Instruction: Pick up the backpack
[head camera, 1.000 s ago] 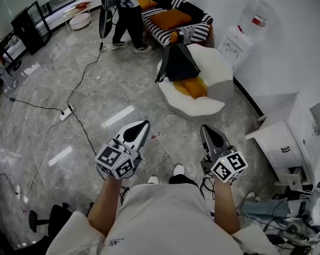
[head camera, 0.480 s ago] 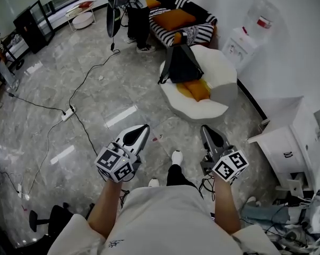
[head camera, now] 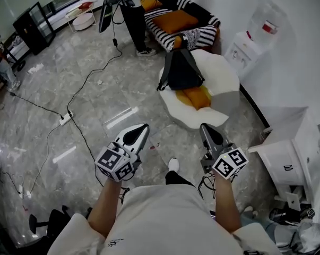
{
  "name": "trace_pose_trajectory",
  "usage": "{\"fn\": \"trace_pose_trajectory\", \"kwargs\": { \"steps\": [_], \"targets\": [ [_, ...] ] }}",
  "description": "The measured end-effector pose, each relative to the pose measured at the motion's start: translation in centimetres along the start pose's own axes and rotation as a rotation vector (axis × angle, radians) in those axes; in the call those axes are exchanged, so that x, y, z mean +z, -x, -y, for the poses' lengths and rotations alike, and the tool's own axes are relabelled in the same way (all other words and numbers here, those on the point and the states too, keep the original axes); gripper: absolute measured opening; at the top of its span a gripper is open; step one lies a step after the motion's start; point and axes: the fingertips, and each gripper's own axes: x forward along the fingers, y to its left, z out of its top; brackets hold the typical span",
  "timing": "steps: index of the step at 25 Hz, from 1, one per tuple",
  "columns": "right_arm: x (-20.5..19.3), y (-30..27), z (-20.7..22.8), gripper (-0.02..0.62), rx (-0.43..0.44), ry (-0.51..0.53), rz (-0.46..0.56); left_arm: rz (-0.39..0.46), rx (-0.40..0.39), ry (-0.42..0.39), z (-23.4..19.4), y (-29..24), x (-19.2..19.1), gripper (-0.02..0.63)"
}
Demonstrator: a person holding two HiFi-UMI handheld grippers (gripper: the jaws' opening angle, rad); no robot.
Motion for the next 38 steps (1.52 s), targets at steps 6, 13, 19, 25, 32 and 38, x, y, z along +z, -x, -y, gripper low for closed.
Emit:
{"fn": "trace_pose_trajectory", "kwargs": {
  "steps": [6,13,19,25,32,38],
  "targets": [
    [1.9,-2.2,5.0,0.002,0.031,0.029,-0.029,0.006,0.026,0.009,-0.9,-5.7,1.0,-0.006],
    [2.7,-3.6,11.1,0.002,0.055,-0.017,-0.053,-0.003,0.056,0.008,-1.5,-11.6,0.8,-0.006],
    [2.0,-3.9,15.3,0.002,0.047,-0.039,-0.072,0.000,0.085,0.039,-1.8,-14.6,0.4,-0.006],
    [1.5,-4.4,16.6,0.002,0.071,-0.064,-0.093,-0.044,0.105,0.019,-2.4,-16.2,0.0,-0.006],
    [1.2,-5.2,18.0,0.002,0.068,-0.078,-0.102,-0.067,0.099,0.010,-2.9,-17.9,-0.2,-0.006],
    [1.6,-6.6,19.2,0.002,0.057,-0.068,-0.106,-0.066,0.089,0.018,-4.2,-19.4,-0.2,-0.006]
  ]
}}
